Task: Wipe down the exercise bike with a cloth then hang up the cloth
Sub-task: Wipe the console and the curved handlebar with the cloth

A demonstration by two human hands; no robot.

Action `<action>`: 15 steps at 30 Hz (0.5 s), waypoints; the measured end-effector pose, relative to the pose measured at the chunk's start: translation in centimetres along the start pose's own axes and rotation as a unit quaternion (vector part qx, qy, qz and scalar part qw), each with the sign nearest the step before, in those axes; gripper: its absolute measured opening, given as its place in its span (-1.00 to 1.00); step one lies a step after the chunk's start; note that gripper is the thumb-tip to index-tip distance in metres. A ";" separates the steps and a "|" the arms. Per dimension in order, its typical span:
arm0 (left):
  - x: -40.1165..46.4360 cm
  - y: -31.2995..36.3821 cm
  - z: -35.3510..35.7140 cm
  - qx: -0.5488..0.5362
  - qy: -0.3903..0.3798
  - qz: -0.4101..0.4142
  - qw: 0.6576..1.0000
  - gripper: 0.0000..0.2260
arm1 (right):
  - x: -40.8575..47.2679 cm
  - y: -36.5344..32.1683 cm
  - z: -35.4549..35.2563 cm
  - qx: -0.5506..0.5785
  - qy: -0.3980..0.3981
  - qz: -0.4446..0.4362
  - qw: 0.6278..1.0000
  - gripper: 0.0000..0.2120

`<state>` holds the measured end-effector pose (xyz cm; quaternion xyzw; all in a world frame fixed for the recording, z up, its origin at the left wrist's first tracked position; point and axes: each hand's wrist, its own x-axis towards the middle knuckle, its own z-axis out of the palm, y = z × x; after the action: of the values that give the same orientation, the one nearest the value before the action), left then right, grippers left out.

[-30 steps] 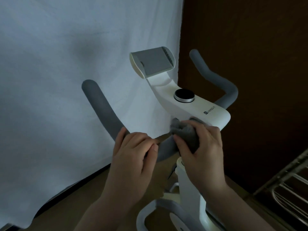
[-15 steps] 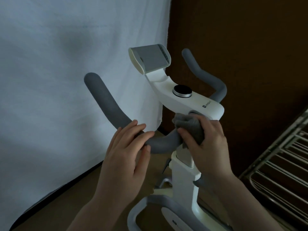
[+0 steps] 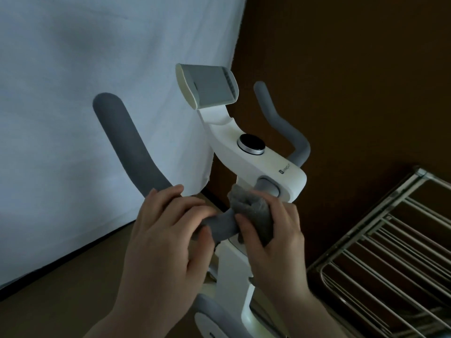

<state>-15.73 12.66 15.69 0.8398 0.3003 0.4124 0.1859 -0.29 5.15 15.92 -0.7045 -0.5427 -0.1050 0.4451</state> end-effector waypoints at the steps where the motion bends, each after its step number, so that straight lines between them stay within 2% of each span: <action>1: 0.3 0.0 0.0 -0.001 -0.005 0.002 1.000 -0.74 | 0.6 0.5 -0.6 -0.026 -0.014 -0.018 0.999 -0.65; 3: 1.1 0.4 0.2 -0.006 -0.025 0.002 1.000 -0.75 | 2.5 2.3 -1.9 -0.085 0.000 -0.020 0.996 -0.63; 7: 3.2 0.9 0.9 0.026 -0.063 0.017 0.998 -0.84 | 4.7 4.5 -2.5 -0.130 0.045 0.084 0.987 -0.59; 9: 3.9 1.3 1.5 0.036 -0.073 0.024 0.996 -0.92 | 4.6 5.3 -1.9 -0.153 0.030 0.065 0.986 -0.61; 12: 5.8 2.9 2.0 0.036 -0.127 0.029 0.991 -0.80 | 6.3 5.9 -2.0 -0.156 -0.015 0.037 0.987 -0.66; 15: 7.4 3.6 3.6 0.025 -0.135 0.021 0.990 -0.70 | 8.7 6.1 -2.7 -0.170 -0.086 0.024 0.981 -0.72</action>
<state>-8.03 14.55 19.88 0.8983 0.2652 0.2910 0.1952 9.21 8.88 19.87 -0.7891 -0.5360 -0.1237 0.2732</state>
